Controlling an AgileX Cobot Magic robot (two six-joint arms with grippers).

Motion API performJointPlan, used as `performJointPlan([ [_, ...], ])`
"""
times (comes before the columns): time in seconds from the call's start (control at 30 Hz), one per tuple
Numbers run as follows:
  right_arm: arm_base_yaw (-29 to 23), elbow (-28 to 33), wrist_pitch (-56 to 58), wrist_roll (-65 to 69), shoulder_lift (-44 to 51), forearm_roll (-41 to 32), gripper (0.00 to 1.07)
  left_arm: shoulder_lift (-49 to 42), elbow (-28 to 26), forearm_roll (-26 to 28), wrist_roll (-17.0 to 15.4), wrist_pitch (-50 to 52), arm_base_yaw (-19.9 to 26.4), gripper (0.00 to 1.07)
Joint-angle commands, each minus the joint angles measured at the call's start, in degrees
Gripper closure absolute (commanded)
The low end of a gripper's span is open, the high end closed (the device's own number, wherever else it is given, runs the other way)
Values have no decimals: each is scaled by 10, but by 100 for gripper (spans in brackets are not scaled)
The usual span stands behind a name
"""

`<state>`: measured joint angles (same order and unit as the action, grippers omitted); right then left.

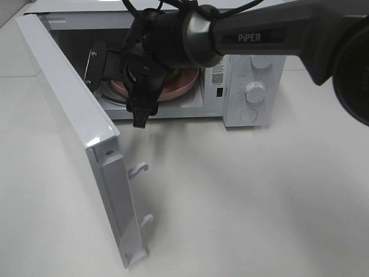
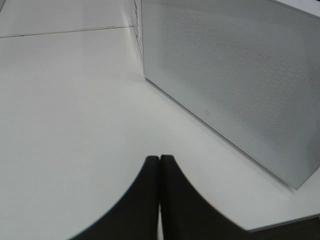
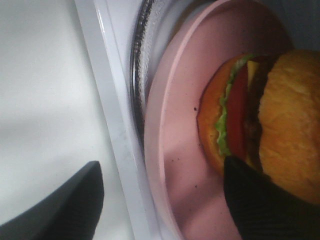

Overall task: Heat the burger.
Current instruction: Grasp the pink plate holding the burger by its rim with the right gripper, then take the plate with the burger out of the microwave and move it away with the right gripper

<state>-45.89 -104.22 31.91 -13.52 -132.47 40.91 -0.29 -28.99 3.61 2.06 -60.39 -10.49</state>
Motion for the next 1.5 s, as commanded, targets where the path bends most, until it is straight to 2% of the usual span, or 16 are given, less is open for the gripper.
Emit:
performJointPlan([
  [0.03,7,-15,-13,22,-17,5,41,-11,1,3,2,7,1,106],
  [0.73,13,-21,-38,64,-70,-6,48,-11,1,3,2,7,1,106],
  [0.77,13,-21,-40,65,-70,-6,53,-11,1,3,2,7,1,106],
  [0.8,13,-21,-40,65,-70,-6,53,-11,1,3,2,7,1,106],
  [0.83,13,-21,-38,65,-70,-6,60,-11,1,3,2,7,1,106],
  [0.87,13,-21,-38,65,-70,-6,60,-11,1,3,2,7,1,106],
  [0.93,13,-21,-30,65,-70,-6,73,-11,1,3,2,7,1,106],
  [0.97,13,-21,-30,65,-70,-6,73,-11,1,3,2,7,1,106],
  [1.0,13,-21,-27,65,-70,-6,83,-11,1,3,2,7,1,106],
  [1.03,13,-21,-19,65,-70,-6,88,-11,1,3,2,7,1,106],
  [1.07,13,-21,-19,65,-70,-6,88,-11,1,3,2,7,1,106],
  [1.1,13,-21,-16,65,-69,-6,97,-11,1,3,2,7,1,106],
  [1.13,13,-21,-16,65,-69,-6,97,-11,1,3,2,7,1,106],
  [1.17,13,-21,-9,65,-69,-6,105,-11,1,3,2,7,1,106],
  [1.5,13,-21,-1,49,-49,-21,107,-11,1,3,2,7,1,106],
])
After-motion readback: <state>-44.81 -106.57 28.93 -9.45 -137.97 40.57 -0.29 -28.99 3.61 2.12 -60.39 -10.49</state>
